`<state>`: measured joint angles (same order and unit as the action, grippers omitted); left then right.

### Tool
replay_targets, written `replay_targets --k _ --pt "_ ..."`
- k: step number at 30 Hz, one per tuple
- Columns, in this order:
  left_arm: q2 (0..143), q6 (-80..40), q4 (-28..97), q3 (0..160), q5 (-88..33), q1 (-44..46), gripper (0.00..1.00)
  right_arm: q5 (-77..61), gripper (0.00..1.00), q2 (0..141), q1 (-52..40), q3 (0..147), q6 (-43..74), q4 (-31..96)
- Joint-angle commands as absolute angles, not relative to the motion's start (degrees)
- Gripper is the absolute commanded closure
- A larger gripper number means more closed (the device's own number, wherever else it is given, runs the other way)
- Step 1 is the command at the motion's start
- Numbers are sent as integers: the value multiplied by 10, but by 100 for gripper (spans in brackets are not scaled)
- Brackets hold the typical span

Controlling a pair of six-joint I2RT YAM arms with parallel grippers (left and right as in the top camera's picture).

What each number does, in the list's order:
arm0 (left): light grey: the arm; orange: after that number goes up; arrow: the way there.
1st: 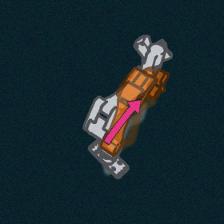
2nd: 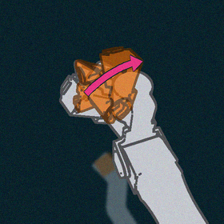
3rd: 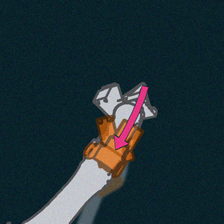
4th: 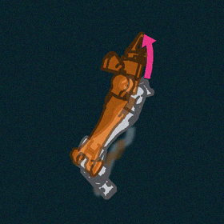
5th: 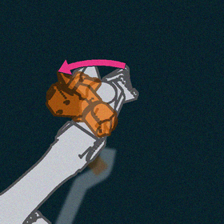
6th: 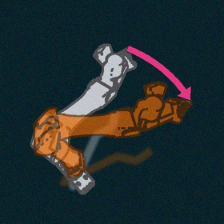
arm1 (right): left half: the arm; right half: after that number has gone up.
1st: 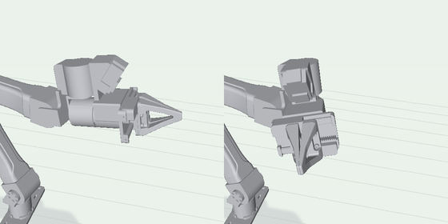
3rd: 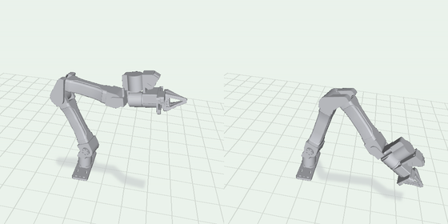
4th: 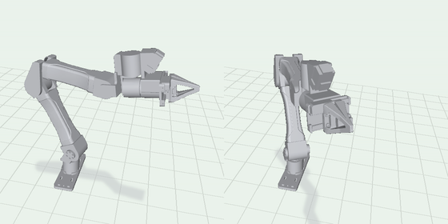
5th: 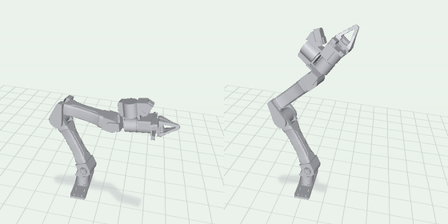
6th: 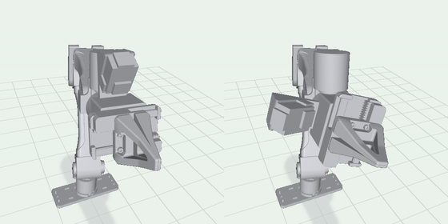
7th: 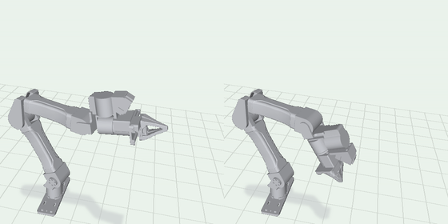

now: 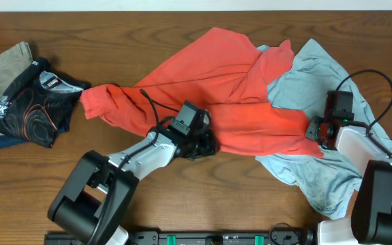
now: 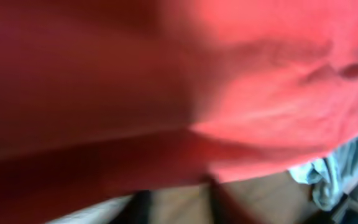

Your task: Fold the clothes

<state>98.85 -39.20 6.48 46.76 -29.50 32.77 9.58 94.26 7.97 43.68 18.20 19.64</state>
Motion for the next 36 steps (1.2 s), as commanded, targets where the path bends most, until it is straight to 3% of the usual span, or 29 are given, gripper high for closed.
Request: replay_targets --k 1,6,7,11,18,22,26,36 --pt "992 -394 87 463 -272 292 94 141 77 985 88 426 184 208" --pt "992 -351 152 463 -272 209 94 157 81 1006 114 426 190 214" --pt "992 -342 162 463 -272 189 94 157 78 1006 123 426 196 215" --pt "992 -318 185 463 -272 121 93 142 51 1006 154 426 197 216" --pt "992 -304 194 463 -255 55 94 133 41 1006 182 426 197 218" --pt "992 -304 194 464 -167 23 94 145 25 1006 191 426 197 227" --pt "992 -305 190 465 -158 -21 94 150 18 1006 211 426 197 239" --pt "992 -305 190 465 -160 -130 94 143 16 1006 316 426 242 255"
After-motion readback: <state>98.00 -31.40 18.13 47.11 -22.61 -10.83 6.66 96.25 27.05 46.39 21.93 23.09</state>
